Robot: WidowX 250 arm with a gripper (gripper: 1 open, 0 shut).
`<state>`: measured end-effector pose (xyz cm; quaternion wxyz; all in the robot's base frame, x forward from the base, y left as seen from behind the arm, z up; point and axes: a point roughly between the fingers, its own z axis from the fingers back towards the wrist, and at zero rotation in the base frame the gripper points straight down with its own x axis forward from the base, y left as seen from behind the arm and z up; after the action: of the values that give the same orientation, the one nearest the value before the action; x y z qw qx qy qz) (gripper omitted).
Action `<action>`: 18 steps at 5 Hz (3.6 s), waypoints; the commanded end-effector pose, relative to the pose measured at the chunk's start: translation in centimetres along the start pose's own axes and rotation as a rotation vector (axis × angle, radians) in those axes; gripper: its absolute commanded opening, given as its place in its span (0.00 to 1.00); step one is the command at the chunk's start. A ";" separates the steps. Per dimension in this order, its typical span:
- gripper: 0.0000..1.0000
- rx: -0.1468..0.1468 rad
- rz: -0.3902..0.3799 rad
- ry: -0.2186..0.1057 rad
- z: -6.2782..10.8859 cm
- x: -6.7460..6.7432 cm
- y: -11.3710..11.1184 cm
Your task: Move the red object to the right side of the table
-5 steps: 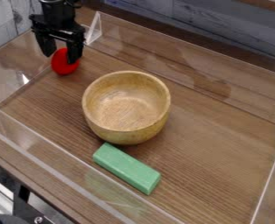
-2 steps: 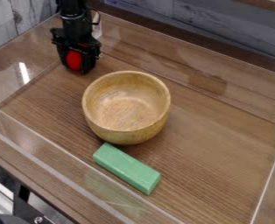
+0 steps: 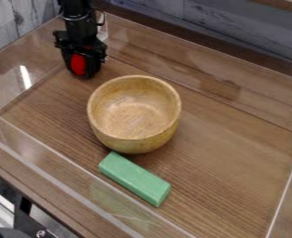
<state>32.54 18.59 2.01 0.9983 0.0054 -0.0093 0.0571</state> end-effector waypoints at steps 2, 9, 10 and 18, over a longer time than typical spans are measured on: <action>0.00 0.004 0.072 -0.056 2.9 -0.8 1.6; 0.00 -0.120 -0.239 -0.142 10.4 -2.7 -20.0; 0.00 -0.141 -0.260 -0.127 8.9 -3.9 -24.1; 1.00 -0.200 -0.392 -0.081 7.5 -6.7 -29.4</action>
<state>28.67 -11.42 6.88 0.9870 -0.0836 -0.0184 -0.1359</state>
